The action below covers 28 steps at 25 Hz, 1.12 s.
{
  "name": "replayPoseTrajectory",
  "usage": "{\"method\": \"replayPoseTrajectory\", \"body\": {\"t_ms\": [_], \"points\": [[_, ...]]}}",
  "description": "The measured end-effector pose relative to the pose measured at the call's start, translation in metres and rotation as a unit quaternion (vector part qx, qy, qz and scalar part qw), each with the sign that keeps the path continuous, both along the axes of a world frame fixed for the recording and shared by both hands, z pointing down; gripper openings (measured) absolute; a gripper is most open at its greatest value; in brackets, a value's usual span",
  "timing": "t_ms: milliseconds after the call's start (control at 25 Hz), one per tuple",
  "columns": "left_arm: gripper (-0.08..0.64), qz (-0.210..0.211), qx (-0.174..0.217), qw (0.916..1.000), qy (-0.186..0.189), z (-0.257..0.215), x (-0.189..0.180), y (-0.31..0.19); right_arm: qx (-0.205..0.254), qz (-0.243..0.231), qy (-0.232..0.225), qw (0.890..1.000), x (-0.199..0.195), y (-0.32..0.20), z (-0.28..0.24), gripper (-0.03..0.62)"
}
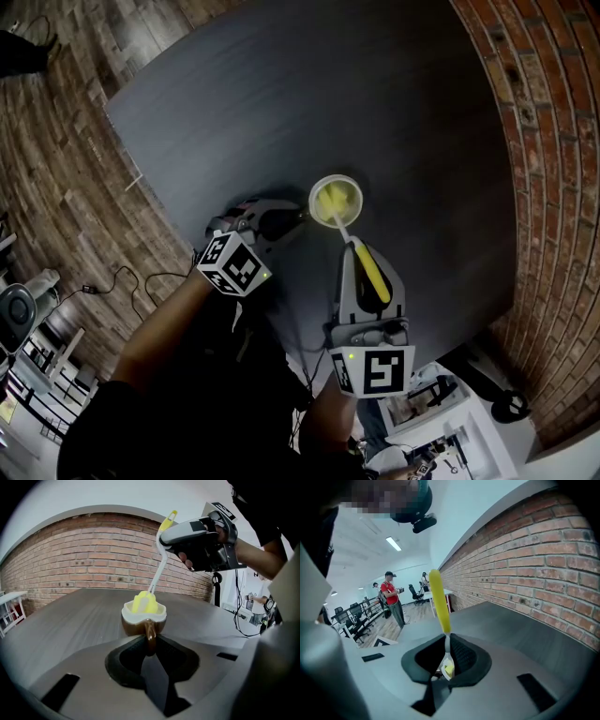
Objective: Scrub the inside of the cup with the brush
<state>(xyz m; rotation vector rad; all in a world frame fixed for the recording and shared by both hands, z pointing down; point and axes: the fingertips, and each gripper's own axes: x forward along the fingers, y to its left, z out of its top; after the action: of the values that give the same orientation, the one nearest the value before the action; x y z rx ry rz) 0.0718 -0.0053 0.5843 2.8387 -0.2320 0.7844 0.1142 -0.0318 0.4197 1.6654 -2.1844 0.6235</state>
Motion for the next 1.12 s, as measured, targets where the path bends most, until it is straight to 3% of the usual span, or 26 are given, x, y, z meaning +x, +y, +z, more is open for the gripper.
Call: {"method": "replayPoseTrajectory", "body": {"t_ms": [560,880,1120], "points": [[0.074,0.0,0.001,1.0,0.001,0.0,-0.001,0.0,-0.022,0.051,0.101,0.993,0.037,0.005,0.006,0.052],[0.074,0.0,0.001,1.0,0.002,0.0,-0.003,-0.002,-0.028,0.052,0.071,0.996,0.03,0.009,0.007,0.051],[0.074,-0.003,0.002,1.0,0.004,0.0,-0.002,-0.001,0.008,0.075,0.033,0.997,0.034,0.001,0.008,0.052]]}}
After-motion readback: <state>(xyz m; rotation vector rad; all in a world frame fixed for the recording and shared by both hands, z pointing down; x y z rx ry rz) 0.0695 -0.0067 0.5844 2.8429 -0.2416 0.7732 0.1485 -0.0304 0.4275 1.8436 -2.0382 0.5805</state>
